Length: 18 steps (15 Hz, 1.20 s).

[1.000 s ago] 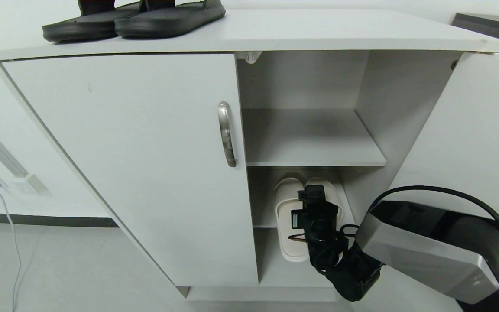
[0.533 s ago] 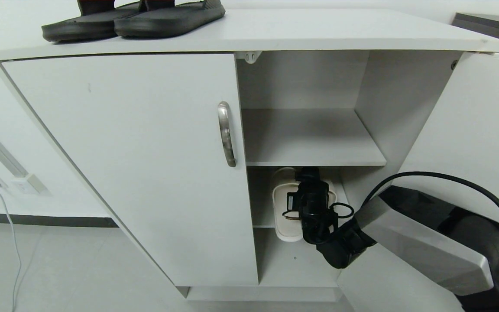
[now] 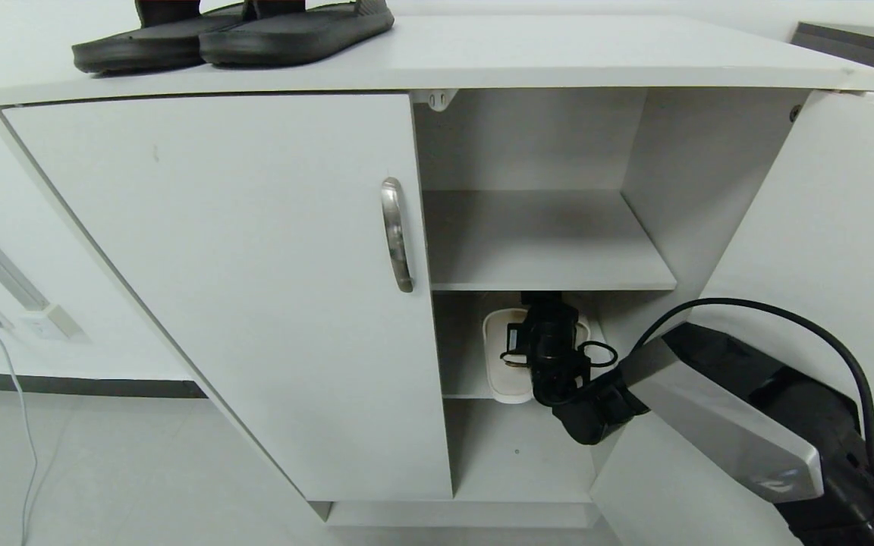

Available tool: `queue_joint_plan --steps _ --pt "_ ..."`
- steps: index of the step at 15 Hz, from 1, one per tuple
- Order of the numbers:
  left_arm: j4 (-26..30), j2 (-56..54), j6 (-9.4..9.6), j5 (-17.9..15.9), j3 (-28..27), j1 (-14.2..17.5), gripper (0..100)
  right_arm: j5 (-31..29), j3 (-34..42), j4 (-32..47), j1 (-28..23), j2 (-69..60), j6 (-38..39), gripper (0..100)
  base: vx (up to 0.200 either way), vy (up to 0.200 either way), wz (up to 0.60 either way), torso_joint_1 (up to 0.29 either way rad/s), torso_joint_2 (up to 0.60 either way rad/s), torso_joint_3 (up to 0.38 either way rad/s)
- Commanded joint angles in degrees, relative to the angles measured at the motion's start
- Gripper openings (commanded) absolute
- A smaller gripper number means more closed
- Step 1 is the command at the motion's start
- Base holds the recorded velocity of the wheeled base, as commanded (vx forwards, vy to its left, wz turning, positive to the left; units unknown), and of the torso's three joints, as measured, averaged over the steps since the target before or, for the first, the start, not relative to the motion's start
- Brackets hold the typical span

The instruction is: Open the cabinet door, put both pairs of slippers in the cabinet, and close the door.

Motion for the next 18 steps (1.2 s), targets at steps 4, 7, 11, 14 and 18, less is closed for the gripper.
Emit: queue_joint_plan --steps 4,7,11,14,18 --pt "-0.01 0.07 -0.01 -0.02 0.00 0.04 0 -0.01 -0.18 0.02 -0.35 0.80 -0.12 0 0.000 0.000 0.00 0.000 0.00 0.000" --pt "-0.01 0.07 -0.01 -0.02 0.00 0.04 0 -0.01 -0.18 -0.07 -0.35 1.15 -1.18 100 0.000 0.000 0.00 0.000 0.00 0.000" --pt "-0.01 0.07 -0.01 -0.02 0.00 0.04 0 -0.01 3.24 -1.30 0.52 -0.08 -3.02 100 0.000 0.000 0.00 0.000 0.00 0.000" --pt "-0.01 0.07 -0.01 -0.02 0.00 0.04 0 -0.10 7.99 -4.38 1.75 -2.89 -4.60 100 0.000 0.000 0.00 0.000 0.00 0.000" --pt "-0.01 0.07 0.08 -0.02 0.00 0.04 0 -0.89 20.38 -8.86 5.01 -10.97 -4.52 100 0.000 0.000 0.00 0.000 0.00 0.000"
